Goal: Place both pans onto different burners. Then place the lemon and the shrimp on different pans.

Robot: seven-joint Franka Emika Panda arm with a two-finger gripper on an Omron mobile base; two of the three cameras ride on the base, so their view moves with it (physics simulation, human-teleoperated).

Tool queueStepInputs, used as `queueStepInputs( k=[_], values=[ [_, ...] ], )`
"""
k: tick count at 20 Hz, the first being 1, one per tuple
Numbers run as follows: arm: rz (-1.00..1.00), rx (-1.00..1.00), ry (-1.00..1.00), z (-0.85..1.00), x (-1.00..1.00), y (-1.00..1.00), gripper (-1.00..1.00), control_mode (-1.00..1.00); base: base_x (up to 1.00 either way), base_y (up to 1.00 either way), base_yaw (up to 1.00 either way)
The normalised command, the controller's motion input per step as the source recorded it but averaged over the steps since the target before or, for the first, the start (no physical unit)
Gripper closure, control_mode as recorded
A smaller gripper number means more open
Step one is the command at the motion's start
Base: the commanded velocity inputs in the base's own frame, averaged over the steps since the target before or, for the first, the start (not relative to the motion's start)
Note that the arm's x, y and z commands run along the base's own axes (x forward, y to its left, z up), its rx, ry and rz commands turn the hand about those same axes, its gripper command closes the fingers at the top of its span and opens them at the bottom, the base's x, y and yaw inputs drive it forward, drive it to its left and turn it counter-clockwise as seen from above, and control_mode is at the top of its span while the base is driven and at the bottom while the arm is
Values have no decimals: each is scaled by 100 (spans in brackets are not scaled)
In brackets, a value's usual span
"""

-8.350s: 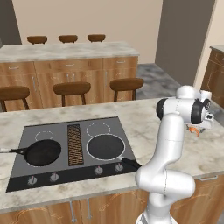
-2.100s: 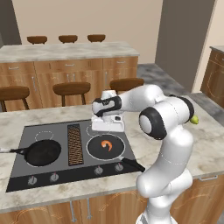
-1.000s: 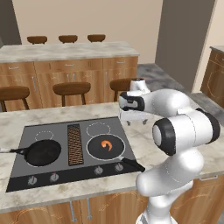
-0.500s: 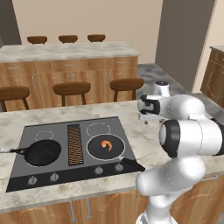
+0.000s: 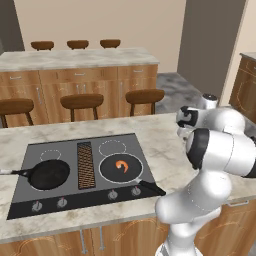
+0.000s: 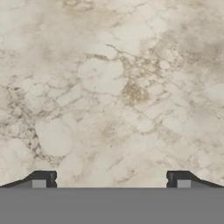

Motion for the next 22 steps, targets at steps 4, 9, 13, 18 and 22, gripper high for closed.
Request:
queueStepInputs(
  k=[4, 9, 13, 18, 22],
  values=[
    [0, 4, 0, 41, 7, -60, -100, -100, 0, 0, 0],
    [0, 1, 0, 28, 3, -55, -100, -100, 0, 0, 0],
    [0, 0, 0, 0, 9, -53, -100, -100, 0, 0, 0],
    [0, 0, 0, 0, 12, -53, -100, -100, 0, 0, 0],
    [0, 0, 0, 0, 8, -45, -100, -100, 0, 0, 0]
  ],
)
